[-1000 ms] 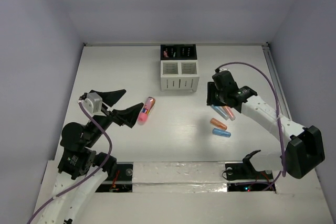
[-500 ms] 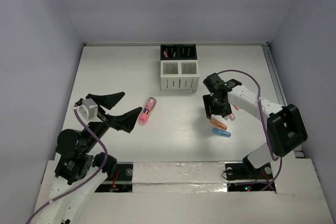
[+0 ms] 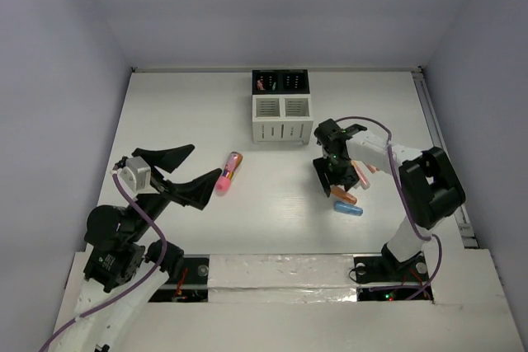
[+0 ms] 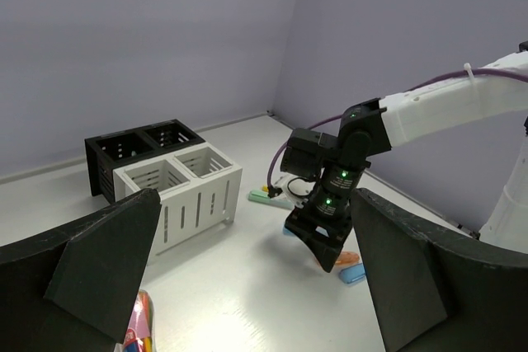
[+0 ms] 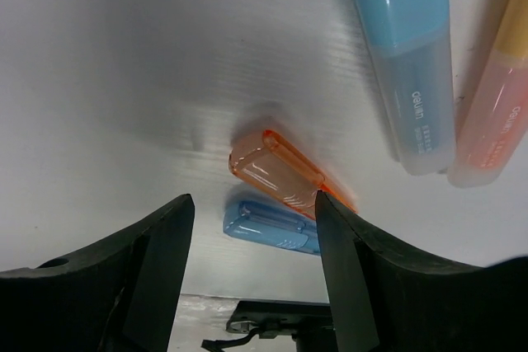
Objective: Sort the stationery into containers
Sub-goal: Pick up the stationery from the center of the board, then place the stationery in the storage box.
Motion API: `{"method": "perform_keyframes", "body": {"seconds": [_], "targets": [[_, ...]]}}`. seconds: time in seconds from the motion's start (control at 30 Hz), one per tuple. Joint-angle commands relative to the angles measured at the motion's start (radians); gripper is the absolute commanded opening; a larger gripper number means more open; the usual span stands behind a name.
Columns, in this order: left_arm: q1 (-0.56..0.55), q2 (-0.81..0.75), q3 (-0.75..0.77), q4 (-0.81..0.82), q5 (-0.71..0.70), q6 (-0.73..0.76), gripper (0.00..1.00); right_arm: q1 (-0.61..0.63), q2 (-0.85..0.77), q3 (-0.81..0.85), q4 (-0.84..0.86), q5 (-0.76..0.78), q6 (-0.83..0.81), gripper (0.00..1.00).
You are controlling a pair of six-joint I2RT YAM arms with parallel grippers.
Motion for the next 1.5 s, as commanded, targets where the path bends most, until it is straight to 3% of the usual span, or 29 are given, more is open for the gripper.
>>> {"method": "perform_keyframes", "body": {"seconds": [0.0,0.27,0.43,0.7,1.0,1.27,1.47], "targets": [[-0.006,-0.006,0.038,0.026,-0.007,0.011,0.99,-0.012,0.011,-0.001,0.027,0.04,-0.032,0.66],[-0.006,0.009,0.041,0.022,-0.013,0.017,0.99,-0.031,0.034,-0.024,0.078,0.068,-0.057,0.64],[-0.006,0.013,0.041,0.017,-0.021,0.02,0.99,-0.04,0.097,-0.009,0.072,0.048,-0.075,0.57],[-0.006,0.011,0.043,0.014,-0.022,0.023,0.99,-0.04,0.063,0.016,0.088,0.026,-0.092,0.3],[-0.006,0.035,0.041,0.017,-0.022,0.021,0.99,-0.04,-0.05,0.063,0.19,0.095,-0.098,0.12],[0.005,0.075,0.038,0.022,-0.022,0.015,0.99,0.038,-0.165,0.226,0.341,-0.087,-0.081,0.12],[0.014,0.104,0.029,0.039,-0.052,-0.029,0.99,0.069,-0.092,0.381,0.582,-0.187,-0.018,0.11]]}}
